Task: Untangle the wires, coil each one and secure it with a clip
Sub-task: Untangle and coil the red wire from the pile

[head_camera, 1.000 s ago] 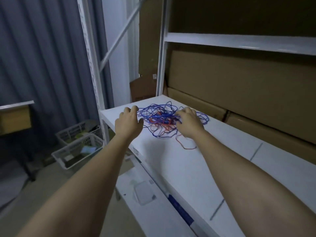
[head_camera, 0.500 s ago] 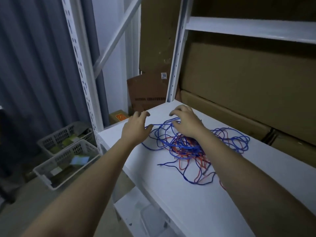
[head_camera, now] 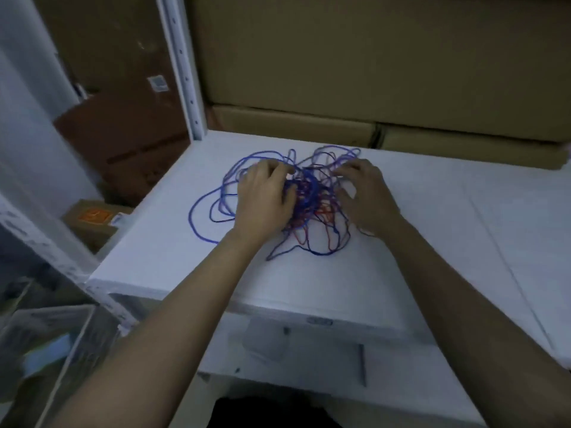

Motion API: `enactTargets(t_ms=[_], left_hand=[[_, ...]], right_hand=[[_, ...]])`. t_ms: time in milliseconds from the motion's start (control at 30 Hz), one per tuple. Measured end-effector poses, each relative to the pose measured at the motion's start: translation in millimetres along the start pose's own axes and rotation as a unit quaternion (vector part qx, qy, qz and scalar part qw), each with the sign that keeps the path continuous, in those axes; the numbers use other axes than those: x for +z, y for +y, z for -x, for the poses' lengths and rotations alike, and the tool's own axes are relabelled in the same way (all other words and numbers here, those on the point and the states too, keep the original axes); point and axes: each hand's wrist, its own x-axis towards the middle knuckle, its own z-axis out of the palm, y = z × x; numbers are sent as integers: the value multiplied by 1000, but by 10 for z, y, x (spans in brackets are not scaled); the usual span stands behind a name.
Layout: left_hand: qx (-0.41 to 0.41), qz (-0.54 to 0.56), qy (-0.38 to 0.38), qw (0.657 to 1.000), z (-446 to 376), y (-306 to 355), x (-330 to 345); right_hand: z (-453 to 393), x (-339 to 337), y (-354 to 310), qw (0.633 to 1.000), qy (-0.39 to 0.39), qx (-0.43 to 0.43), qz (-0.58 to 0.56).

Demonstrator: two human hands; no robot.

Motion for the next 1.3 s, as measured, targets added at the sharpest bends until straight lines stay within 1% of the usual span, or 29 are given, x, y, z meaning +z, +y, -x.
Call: enactTargets(t_ms=[67,100,200,267,300,367,433,567,633,700,767,867,933,1067,1133,1233,1300], left_hand=[[26,27,-14,999,-17,214,90],[32,39,-24,998,-19,307,131],[41,58,-48,996,8,528,242],[51,63,-53,995,28,633,305],[56,62,-56,995,29,674,329],[53,54,-65,995,20,734,363],[42,47,-69,996,5,782,385],[35,30,-67,997,-55,880,437],[30,26,-58,997,-110,948,439],[29,37,-44,998,-172,1026,429],[23,62,-43,997,-240,1107,402],[34,105,-74,991,-448,1209,320],[51,118,-93,987,-639,1259,221],[50,164,-78,982,-1033,1268,-99],[51,169,-70,982,-1209,1186,-289],[65,129,-46,988,-1413,1006,-570],[68,93,-19,993,-1513,837,-701]], right_hand=[[351,-173,230,998,15,50,34],[517,-244,331,995,8,83,49],[891,-322,580,976,-52,188,92],[1008,-277,699,962,-83,231,121],[1029,-244,751,956,-87,247,131],[993,-219,769,948,-60,292,112],[879,-227,727,945,-30,318,76],[666,-242,801,940,-25,339,20],[623,-287,889,946,-16,325,5],[594,-380,923,954,14,298,-22],[535,-514,887,965,64,246,-68],[326,-800,686,976,116,131,-133],[139,-961,519,976,115,69,-169],[-251,-1143,197,968,113,-37,-222],[-458,-1178,24,960,110,-61,-249],[-770,-1182,-273,945,119,-80,-295],[-978,-1139,-435,944,120,-86,-296]])
